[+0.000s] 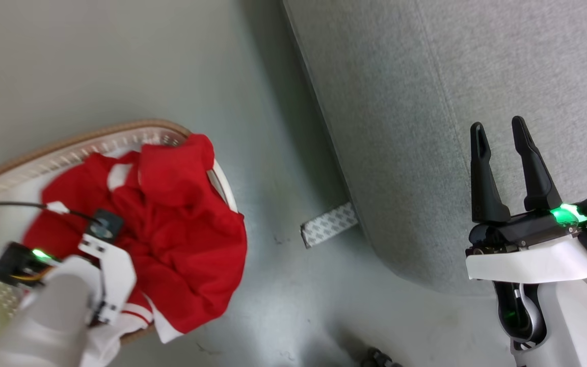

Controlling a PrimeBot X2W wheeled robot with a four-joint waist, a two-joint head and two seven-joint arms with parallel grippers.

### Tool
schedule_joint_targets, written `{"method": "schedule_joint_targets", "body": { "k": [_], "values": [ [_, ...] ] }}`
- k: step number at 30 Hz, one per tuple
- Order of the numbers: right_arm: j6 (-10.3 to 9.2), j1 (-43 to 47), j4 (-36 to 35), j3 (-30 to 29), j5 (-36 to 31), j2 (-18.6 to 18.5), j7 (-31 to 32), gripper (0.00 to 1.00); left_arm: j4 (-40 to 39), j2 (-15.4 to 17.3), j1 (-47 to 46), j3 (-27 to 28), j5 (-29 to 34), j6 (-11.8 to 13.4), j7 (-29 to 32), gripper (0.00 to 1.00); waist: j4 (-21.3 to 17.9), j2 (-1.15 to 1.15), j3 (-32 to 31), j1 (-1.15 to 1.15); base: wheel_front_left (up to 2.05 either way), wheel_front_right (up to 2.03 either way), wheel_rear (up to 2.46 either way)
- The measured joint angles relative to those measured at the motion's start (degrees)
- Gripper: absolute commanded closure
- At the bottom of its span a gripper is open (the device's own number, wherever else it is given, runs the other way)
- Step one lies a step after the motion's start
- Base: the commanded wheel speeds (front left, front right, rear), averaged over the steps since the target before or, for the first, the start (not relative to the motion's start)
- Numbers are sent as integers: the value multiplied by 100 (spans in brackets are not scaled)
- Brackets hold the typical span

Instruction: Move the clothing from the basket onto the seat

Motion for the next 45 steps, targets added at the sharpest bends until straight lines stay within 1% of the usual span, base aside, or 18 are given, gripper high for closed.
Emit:
{"method": "schedule_joint_targets", "body": {
  "k": [2, 7, 12, 15, 20, 24, 28, 31, 38, 45],
  "values": [
    [0, 1, 15, -29, -101, 0, 0, 0, 0, -135, 73, 21, -109, 11, -123, 100, 49, 0, -129, 0, 0, 0, 0],
    [0, 12, 36, -91, -345, 2, 0, 0, -20, -396, 220, 223, -379, 152, -642, 100, 216, 0, -544, 0, 0, 0, 0],
    [0, 188, 124, -145, -623, 4, -1, 0, -24, -659, 459, 380, -667, 143, -1194, 100, 423, 0, -1077, -1, 0, 0, 0],
    [0, 313, 177, -164, -657, 5, 0, 0, -26, -762, 583, 455, -855, 105, -1474, 100, 569, 0, -1422, -1, 0, 0, 0],
    [0, 483, 289, -144, -834, 7, -1, 0, -129, -978, 814, 549, -1039, 60, -1738, 100, 841, 0, -2022, -1, 0, 0, 0],
    [0, 622, 377, -112, -953, 8, -1, 0, -388, -1095, 1022, 617, -1229, 26, -1818, 100, 1075, 0, -2492, -1, 0, 0, 0],
    [0, 795, 449, -93, -1006, -4, -1, 0, -1072, -1180, 1301, 694, -1358, -1, -1845, 100, 1331, 0, -2928, -1, 0, 0, 0],
    [0, 931, 470, -111, -907, -18, -1, 0, -1541, -1240, 1557, 717, -1430, -10, -1848, 100, 1535, 0, -3219, -1, 0, 0, 0],
    [0, 1160, 497, -41, -836, -97, -1, 0, -2599, -1270, 1826, 764, -1646, -35, -1848, 100, 1993, 0, -3786, -2, 0, 0, 0],
    [0, 1341, 533, 124, -768, -92, 0, 0, -3644, -1202, 1968, 480, -1929, -38, -1849, 100, 2290, 0, -4212, -2, 0, 0, 0]
  ]
}}
